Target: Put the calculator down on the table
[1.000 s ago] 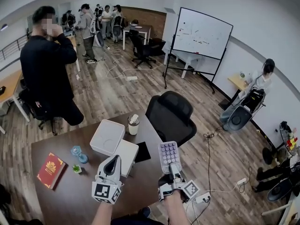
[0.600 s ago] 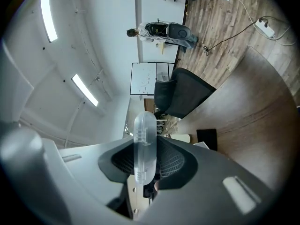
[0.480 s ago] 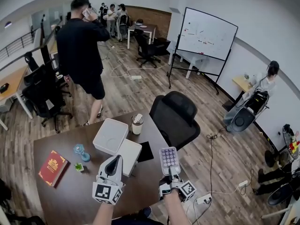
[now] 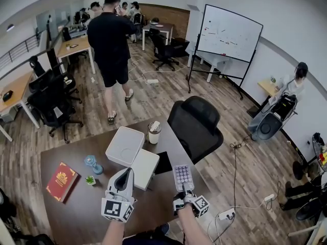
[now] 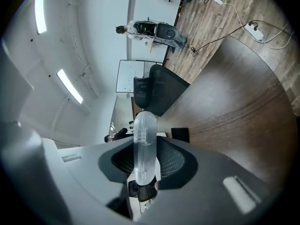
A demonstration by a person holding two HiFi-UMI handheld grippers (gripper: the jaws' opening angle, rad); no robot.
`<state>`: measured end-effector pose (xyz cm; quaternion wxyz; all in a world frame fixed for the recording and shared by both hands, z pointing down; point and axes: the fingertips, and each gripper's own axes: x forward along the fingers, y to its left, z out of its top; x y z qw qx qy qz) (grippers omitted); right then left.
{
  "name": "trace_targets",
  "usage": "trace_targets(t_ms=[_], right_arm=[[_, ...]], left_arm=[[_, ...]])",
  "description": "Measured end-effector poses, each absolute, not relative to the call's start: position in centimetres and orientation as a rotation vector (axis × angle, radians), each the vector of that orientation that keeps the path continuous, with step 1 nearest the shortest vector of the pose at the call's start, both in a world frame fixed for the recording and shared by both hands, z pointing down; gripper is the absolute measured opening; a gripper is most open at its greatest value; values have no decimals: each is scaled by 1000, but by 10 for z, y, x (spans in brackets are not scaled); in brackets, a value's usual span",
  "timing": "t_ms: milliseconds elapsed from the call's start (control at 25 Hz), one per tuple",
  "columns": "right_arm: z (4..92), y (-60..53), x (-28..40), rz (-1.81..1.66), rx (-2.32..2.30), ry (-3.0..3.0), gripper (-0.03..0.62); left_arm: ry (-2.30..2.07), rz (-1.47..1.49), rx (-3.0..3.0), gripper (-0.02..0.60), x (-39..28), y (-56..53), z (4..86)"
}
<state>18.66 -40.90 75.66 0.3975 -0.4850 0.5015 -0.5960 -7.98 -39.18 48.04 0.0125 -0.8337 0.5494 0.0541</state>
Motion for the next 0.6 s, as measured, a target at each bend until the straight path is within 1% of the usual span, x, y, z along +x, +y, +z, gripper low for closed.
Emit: trace_targets(t_ms=[600], right_arm=[[851, -422, 168, -1578, -1306, 1128, 115]], left_arm=[[1699, 114, -2610, -5, -88, -404, 488]])
